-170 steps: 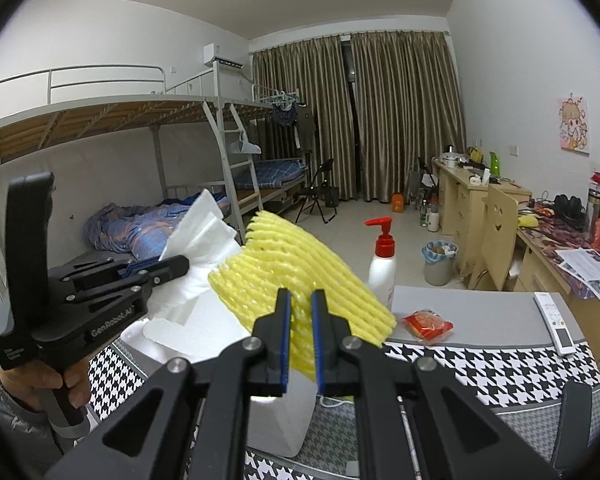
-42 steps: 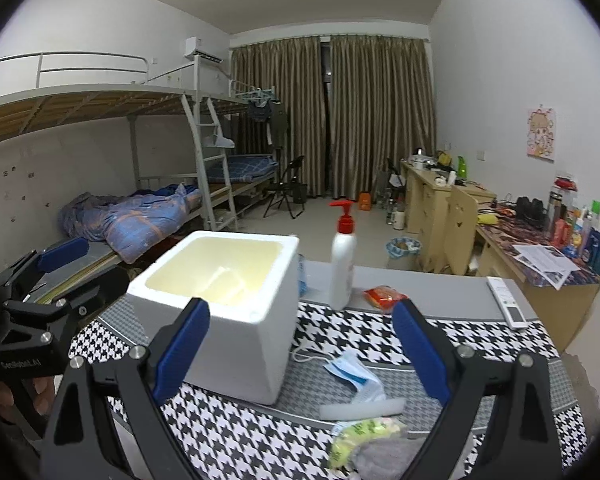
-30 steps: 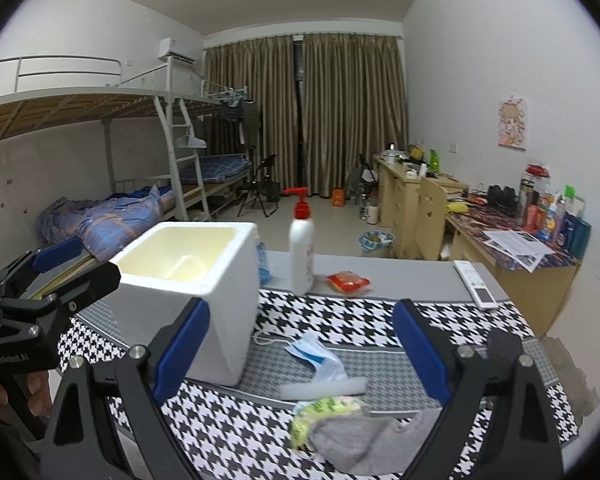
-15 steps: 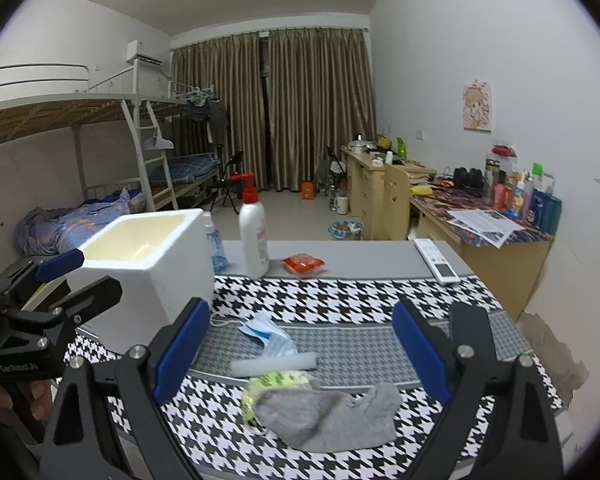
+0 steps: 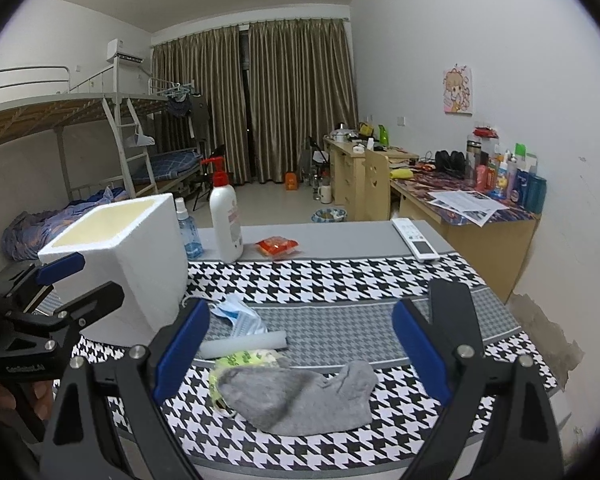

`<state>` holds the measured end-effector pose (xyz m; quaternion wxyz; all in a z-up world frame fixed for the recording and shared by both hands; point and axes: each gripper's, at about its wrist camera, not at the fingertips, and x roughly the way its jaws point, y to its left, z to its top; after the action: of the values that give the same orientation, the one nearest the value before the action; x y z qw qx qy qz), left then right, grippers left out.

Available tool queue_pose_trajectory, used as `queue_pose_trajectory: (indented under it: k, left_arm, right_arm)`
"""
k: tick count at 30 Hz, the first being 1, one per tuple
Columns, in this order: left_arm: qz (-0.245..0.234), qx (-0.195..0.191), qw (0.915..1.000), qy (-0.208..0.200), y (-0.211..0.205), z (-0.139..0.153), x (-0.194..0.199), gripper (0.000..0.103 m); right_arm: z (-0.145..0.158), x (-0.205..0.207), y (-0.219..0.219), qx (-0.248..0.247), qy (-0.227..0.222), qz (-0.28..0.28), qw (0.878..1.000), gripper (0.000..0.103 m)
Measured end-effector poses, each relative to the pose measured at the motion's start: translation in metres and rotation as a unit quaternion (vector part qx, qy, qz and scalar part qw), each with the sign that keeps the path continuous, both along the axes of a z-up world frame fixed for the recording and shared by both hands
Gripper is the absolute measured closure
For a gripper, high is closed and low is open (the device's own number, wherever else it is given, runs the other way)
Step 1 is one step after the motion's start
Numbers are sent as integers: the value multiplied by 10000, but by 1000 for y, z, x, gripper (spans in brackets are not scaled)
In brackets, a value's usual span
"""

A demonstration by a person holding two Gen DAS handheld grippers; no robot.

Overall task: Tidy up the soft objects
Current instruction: 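Move both grippers toward the grey sock and green packet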

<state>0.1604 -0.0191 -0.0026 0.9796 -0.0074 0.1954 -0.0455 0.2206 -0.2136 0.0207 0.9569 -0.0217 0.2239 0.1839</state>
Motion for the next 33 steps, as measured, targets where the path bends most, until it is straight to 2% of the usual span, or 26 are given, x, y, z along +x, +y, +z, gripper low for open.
queue_pose_trajectory:
  k: [9, 22, 33]
  left_arm:
    - [-277, 77, 9994, 203, -13, -14, 15, 1]
    - [-663, 442, 9957, 461, -29, -34, 42, 3]
    - [-990, 677, 9891, 855, -39, -55, 67, 16]
  right_arm:
    - [-14, 6, -12, 15, 176, -86, 9998, 8]
    - [-27, 16, -20, 73, 332, -167, 9993, 8]
    - [-38, 27, -22, 94, 505, -180, 9985, 8]
